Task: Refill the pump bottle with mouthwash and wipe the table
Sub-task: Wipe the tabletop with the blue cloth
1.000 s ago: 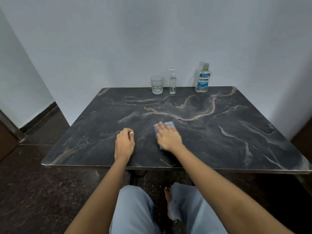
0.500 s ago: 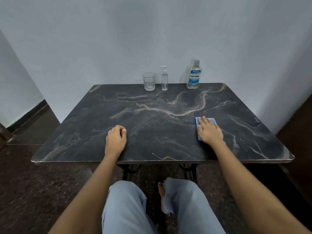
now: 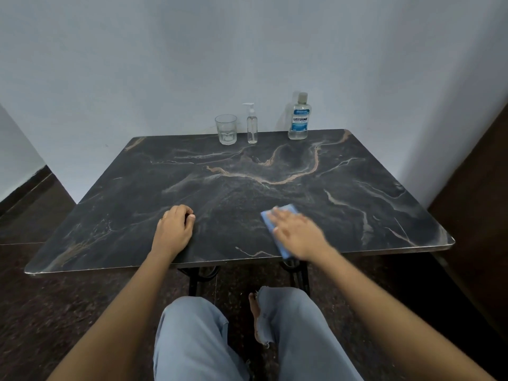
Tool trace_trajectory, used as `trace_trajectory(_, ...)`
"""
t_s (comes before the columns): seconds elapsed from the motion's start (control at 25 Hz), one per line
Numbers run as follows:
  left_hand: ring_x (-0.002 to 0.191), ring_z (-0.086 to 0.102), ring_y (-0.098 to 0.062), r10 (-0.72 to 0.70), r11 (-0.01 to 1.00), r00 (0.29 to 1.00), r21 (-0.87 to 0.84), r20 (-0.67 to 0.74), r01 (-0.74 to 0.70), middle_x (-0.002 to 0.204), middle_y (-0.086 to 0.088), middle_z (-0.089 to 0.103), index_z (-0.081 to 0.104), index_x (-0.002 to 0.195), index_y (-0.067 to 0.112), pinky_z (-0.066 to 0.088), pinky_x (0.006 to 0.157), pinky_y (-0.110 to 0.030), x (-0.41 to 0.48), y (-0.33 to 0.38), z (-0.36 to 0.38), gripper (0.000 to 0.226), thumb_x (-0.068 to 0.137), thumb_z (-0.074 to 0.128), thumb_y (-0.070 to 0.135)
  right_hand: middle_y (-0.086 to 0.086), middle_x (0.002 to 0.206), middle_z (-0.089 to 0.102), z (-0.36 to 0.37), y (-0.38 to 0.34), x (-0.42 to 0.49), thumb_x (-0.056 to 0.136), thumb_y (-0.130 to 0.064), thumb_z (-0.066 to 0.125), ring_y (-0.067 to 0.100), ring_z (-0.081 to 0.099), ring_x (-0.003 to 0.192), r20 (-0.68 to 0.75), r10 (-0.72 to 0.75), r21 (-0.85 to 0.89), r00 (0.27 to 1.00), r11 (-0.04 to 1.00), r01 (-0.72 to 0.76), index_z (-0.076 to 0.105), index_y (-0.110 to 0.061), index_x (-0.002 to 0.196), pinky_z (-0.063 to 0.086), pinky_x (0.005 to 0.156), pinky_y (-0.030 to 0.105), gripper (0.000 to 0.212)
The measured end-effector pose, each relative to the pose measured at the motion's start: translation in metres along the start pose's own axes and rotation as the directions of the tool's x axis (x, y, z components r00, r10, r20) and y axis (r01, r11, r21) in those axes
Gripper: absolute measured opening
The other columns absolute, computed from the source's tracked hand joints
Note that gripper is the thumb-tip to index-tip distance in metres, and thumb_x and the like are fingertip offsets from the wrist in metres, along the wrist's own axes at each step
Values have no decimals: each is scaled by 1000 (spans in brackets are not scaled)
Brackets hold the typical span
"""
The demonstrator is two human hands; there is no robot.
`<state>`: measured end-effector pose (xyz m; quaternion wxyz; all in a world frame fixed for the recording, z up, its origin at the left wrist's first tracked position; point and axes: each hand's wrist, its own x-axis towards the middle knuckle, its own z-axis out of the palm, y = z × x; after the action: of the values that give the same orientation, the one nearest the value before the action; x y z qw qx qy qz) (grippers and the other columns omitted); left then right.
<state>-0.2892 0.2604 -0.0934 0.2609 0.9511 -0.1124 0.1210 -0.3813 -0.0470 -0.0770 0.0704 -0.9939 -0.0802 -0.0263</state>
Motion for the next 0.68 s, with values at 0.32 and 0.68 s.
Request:
trace_trajectory(0.32,98,54,-31,-24,1000,998,16,-50,25,102,-9,61,58,97,11,41,84,-45,0,2,4,18,99,42,19,2,161,9,11,-40,9,97,-39,8,22,7,148,11,181,18,983,983,-181,11,-21,153,3,119,38,59)
trace_trajectory(0.68,93,54,-20,-143,968,975,-231,-169,102,94,-1,60,59,97,14,43,83,-37,0,-3,2,19,100,42,21,-7,161,7,19,-88,53,103,-36,19,15,0,149,158,-435,71,887,901,429,10,-33,152,1,121,37,50)
